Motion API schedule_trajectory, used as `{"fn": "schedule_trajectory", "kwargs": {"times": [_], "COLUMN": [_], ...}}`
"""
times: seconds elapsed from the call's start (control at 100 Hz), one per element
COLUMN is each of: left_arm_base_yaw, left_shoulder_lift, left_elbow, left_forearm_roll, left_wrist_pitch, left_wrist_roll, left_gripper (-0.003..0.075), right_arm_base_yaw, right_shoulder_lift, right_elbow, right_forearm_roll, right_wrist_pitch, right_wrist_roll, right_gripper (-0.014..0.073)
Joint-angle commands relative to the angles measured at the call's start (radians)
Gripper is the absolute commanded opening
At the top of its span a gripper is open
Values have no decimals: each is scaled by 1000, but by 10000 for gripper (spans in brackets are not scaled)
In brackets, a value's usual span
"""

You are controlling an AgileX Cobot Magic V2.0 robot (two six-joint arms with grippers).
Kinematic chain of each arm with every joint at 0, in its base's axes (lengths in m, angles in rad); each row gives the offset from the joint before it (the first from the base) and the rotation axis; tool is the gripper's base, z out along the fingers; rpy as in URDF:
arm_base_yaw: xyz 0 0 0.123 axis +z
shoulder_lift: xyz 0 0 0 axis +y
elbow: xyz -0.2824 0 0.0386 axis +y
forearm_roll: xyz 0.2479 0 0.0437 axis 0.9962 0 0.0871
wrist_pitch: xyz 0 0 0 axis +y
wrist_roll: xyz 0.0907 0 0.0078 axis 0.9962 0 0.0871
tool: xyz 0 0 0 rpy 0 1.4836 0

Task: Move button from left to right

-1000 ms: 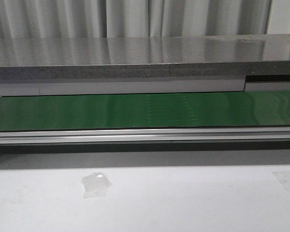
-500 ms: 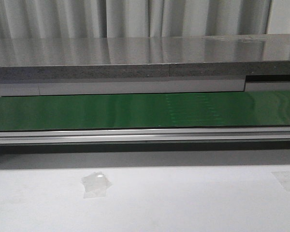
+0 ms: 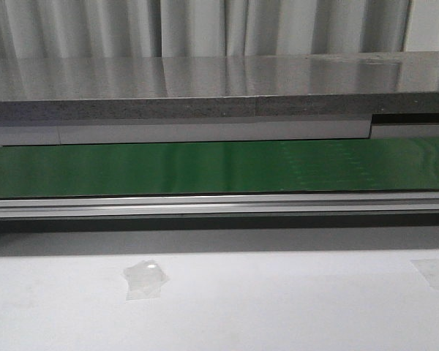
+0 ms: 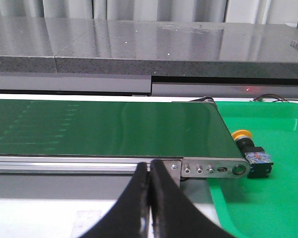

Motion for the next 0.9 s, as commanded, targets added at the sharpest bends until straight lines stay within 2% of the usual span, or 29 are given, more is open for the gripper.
{"fn": "schedule_trajectory", "kwargs": {"times": [0.0,0.41,0.89], "left_arm_base_yaw": [-9,-9,-9], "left_shoulder_lift": [4,-42,-440], "left_elbow": [-29,2,256], "left_forearm_roll": [-9,19,179], "left_wrist_pitch": [-82,-91,-82], "left_wrist_roll": [-3,-3,-40], "left_gripper": [-20,-20,-20], "right_arm_base_yaw": [2,2,2], "right_shoulder_lift": [-17,-17,-17], "right_elbow": [-14,-14,-14], "right_forearm_roll": [-12,-12,-12], "right_wrist_pitch": [-87,-87,-87], "right_wrist_roll": [2,2,2], "right_gripper": [-66,-66,-66]}}
